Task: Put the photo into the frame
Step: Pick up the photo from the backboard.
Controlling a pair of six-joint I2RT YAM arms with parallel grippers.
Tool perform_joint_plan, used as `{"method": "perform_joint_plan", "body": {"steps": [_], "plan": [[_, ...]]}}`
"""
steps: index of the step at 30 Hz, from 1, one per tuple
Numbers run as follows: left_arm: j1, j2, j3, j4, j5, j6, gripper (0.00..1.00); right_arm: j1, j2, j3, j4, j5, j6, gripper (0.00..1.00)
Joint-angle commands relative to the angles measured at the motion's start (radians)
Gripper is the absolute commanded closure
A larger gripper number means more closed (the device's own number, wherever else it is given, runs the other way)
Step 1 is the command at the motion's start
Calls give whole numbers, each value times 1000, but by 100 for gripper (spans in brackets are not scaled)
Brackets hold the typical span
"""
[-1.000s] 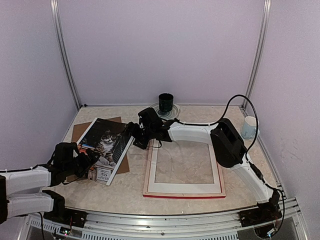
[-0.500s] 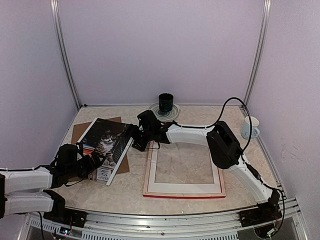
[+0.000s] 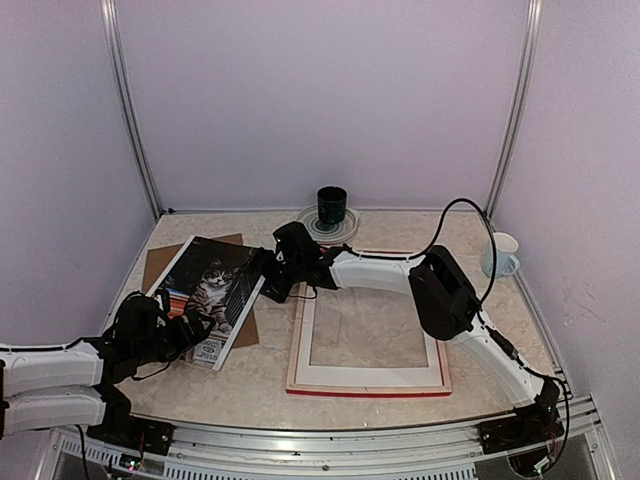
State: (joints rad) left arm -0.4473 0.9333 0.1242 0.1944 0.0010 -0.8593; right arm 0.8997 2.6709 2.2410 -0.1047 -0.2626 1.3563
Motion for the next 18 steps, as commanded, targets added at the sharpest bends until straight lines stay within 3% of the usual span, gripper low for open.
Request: {"method": "perform_joint_plan", "body": {"steps": [1, 11, 18], "plan": [[-27, 0, -33, -79, 2, -24, 1, -7, 47, 22, 23, -26, 25, 15], [-30, 12, -25, -76, 2, -18, 1, -7, 28, -88, 210, -82, 69, 16], [-30, 14, -24, -76, 2, -17, 1, -7, 8, -188, 341, -106, 72, 30]]}}
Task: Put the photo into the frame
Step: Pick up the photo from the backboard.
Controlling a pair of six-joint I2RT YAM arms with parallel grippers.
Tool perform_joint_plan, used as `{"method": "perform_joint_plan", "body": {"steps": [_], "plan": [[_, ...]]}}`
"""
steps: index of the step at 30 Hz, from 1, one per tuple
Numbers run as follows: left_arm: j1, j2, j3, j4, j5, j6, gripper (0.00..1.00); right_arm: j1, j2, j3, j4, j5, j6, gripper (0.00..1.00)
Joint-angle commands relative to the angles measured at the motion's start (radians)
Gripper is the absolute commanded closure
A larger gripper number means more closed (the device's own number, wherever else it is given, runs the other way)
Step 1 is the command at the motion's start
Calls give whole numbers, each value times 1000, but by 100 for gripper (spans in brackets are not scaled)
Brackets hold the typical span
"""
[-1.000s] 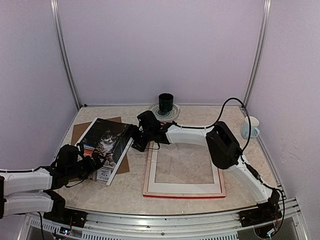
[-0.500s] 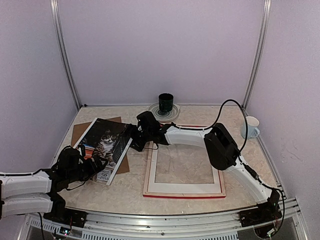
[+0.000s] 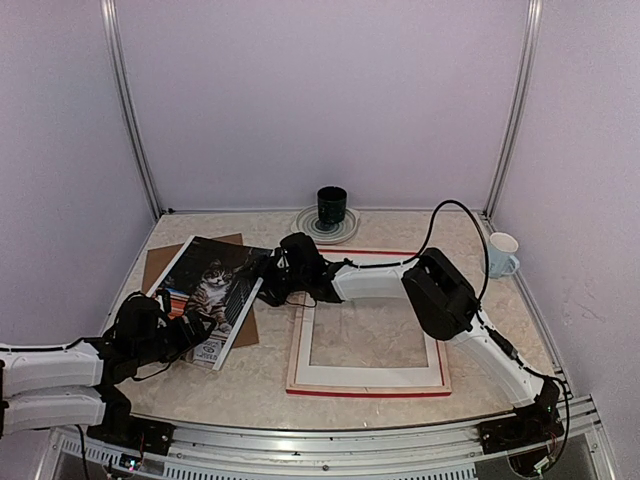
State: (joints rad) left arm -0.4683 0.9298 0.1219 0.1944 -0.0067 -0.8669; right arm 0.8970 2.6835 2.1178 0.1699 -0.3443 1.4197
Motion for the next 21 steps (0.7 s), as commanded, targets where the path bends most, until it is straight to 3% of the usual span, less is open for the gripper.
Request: {"method": "perform_joint_plan", "body": {"steps": [1, 9, 15, 21], "plan": [[-9, 17, -21, -77, 10, -10, 1, -5, -5, -76, 84, -27, 9, 34], [-9, 5, -15, -94, 10, -8, 1, -9, 0, -93, 163, -51, -27, 61], [-10, -5, -16, -98, 10, -10, 1, -12, 9, -95, 201, -57, -51, 87], [-12, -6, -18, -98, 10, -12, 1, -11, 18, -99, 215, -68, -54, 98]]}}
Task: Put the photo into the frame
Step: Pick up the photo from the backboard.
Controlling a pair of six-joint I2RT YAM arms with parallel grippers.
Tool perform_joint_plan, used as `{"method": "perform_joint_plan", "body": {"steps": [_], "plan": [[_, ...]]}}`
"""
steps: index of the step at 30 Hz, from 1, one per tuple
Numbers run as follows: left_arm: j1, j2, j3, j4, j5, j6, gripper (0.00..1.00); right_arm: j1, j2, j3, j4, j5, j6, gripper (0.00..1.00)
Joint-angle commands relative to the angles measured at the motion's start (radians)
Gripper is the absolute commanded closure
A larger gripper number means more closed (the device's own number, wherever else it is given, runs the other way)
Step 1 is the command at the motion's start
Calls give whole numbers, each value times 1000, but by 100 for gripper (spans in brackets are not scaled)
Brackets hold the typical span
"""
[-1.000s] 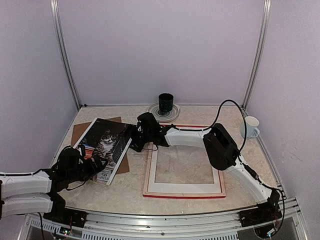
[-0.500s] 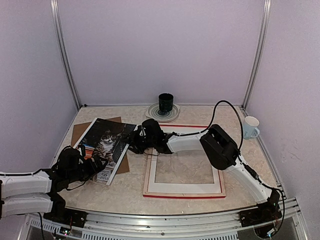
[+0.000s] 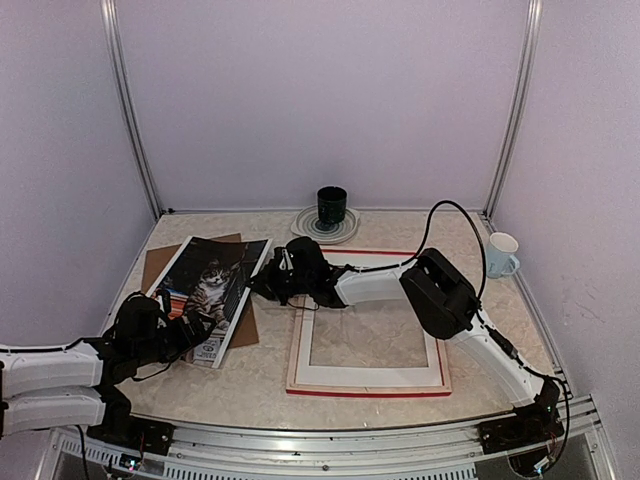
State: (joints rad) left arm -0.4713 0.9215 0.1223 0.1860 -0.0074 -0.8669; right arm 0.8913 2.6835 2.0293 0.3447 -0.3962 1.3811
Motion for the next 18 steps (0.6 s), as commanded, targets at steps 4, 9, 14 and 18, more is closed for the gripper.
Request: {"method": "perform_joint_plan", "body": {"steps": [4, 9, 14, 18], "plan": [[-10, -4, 1, -107, 12, -2, 1, -9, 20, -12, 42, -28, -12, 100], [-11, -45, 90, -229, -35, 51, 1, -11, -7, -34, 10, -40, -16, 100], [-40, -101, 201, -363, -117, 112, 1, -11, -55, -68, -52, -38, -30, 100], [-125, -88, 261, -404, -198, 121, 1, -11, -98, -109, -65, -50, -27, 100]]}}
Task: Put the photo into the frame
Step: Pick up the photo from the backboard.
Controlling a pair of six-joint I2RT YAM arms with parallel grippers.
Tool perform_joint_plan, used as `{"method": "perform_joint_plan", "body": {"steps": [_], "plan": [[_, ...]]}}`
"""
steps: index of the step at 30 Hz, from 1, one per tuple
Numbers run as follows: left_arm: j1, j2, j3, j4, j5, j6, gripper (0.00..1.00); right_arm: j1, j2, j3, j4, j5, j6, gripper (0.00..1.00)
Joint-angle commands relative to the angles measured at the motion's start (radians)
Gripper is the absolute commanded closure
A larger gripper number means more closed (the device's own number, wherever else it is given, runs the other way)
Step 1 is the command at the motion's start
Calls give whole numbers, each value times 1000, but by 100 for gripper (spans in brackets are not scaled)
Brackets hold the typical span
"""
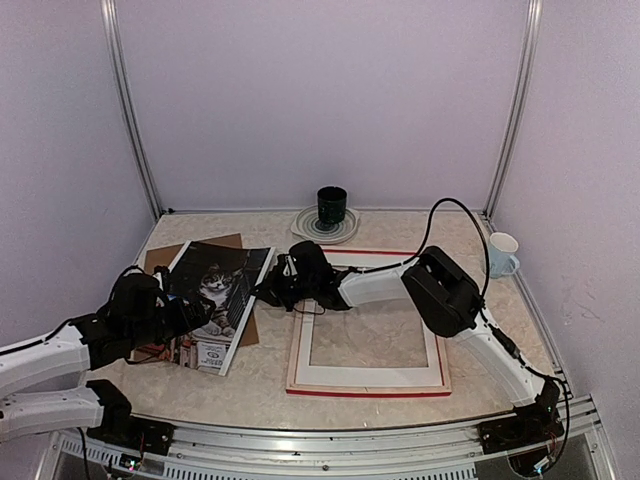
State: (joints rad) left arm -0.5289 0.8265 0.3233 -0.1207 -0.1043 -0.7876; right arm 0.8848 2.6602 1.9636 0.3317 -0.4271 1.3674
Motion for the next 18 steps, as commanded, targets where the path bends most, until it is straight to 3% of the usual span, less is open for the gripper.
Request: {"method": "perform_joint_plan", "body": {"steps": [1, 11, 18], "plan": [[-93, 18, 81, -109, -128, 43, 1, -4, -88, -56, -52, -21, -13, 100], [-377, 247, 277, -217, -393, 43, 1, -3, -273, -239, 29, -39, -18, 100], [-444, 297, 330, -210, -386, 33, 1, -3, -413, -373, 22, -42, -37, 100]]}}
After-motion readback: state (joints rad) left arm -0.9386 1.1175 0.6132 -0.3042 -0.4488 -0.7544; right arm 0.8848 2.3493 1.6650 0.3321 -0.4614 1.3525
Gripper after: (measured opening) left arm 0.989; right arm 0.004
